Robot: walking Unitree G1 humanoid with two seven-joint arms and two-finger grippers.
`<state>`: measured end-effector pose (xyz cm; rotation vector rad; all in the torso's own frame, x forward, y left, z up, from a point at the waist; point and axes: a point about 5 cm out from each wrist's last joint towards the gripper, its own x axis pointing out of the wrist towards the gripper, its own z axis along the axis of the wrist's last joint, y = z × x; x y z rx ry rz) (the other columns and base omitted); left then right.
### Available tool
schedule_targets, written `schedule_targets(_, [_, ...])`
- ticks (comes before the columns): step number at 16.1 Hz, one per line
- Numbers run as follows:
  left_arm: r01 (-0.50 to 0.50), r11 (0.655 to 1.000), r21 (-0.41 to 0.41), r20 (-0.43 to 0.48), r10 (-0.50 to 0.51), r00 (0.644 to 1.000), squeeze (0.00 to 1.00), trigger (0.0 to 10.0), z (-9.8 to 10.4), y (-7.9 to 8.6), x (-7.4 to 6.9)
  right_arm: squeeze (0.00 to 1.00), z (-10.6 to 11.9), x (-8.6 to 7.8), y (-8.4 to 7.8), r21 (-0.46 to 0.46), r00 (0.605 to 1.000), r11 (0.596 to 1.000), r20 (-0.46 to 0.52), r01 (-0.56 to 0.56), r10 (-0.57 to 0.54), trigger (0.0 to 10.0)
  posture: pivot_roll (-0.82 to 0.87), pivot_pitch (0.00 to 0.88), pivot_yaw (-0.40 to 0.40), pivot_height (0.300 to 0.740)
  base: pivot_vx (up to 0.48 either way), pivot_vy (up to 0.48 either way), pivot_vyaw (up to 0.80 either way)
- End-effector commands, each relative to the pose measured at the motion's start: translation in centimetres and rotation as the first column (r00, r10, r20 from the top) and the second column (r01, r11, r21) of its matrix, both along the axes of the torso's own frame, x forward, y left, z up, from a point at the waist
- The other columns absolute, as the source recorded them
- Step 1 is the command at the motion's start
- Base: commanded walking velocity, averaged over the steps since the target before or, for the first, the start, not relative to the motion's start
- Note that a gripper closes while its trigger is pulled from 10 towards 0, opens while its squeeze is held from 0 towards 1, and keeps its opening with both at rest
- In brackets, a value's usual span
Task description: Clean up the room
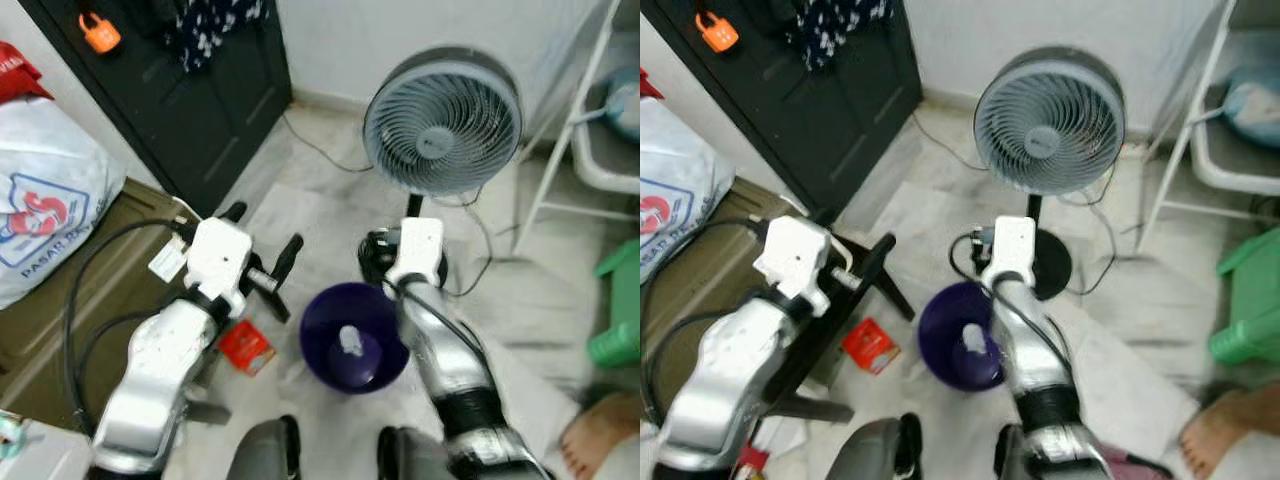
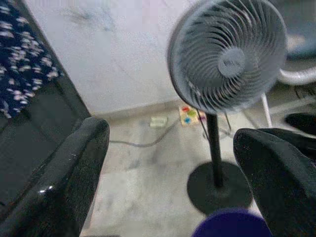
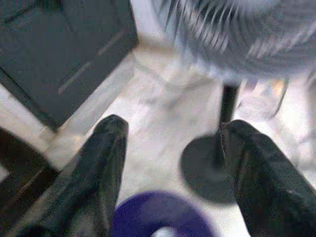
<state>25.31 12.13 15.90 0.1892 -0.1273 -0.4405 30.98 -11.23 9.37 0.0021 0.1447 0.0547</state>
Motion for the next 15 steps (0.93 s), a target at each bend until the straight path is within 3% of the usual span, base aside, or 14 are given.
schedule_targets(1, [-0.047,0.999,0.012,0.027,0.047,0.999,0.00,10.0,-0.1,0.5,0.3,1.00,1.4,-0.5,0.6,-0.027,0.995,0.999,0.090,-0.048,0.050,10.0,0.04,0.048,0.076,0.740,0.000,0.000,0.00])
schedule_targets(4, [-0.176,0.984,-0.006,0.075,0.176,0.982,0.00,10.0,0.0,1.0,2.0,1.00,3.6,-1.1,-0.3,-0.136,0.965,0.987,0.237,-0.083,0.114,10.0,0.02,0.000,0.049,0.740,0.000,0.000,0.00])
schedule_targets(7, [-0.260,0.966,-0.014,0.085,0.260,0.962,0.00,10.0,-0.6,1.6,2.8,1.00,3.8,-1.5,-1.1,-0.165,0.953,0.981,0.270,-0.098,0.141,10.0,0.02,0.000,0.027,0.740,0.000,0.000,0.00])
schedule_targets(11, [-0.387,0.922,-0.031,0.048,0.388,0.921,0.00,10.0,-2.3,3.5,3.1,1.00,3.6,-1.5,-1.6,-0.147,0.951,0.985,0.279,-0.091,0.130,10.0,0.03,0.000,0.022,0.740,0.000,0.000,0.00])
schedule_targets(13, [-0.407,0.913,-0.025,0.037,0.408,0.912,0.00,10.0,-3.1,3.5,3.4,1.00,3.3,-1.4,-1.4,-0.088,0.960,0.993,0.263,-0.078,0.099,10.0,0.03,0.000,0.020,0.740,0.000,0.000,0.00])
schedule_targets(15, [-0.408,0.913,-0.020,0.003,0.408,0.913,0.00,10.0,-3.9,3.2,3.7,1.00,3.2,-1.1,-0.9,-0.089,0.958,0.992,0.264,-0.093,0.113,10.0,0.03,0.000,0.020,0.740,0.000,0.000,0.00])
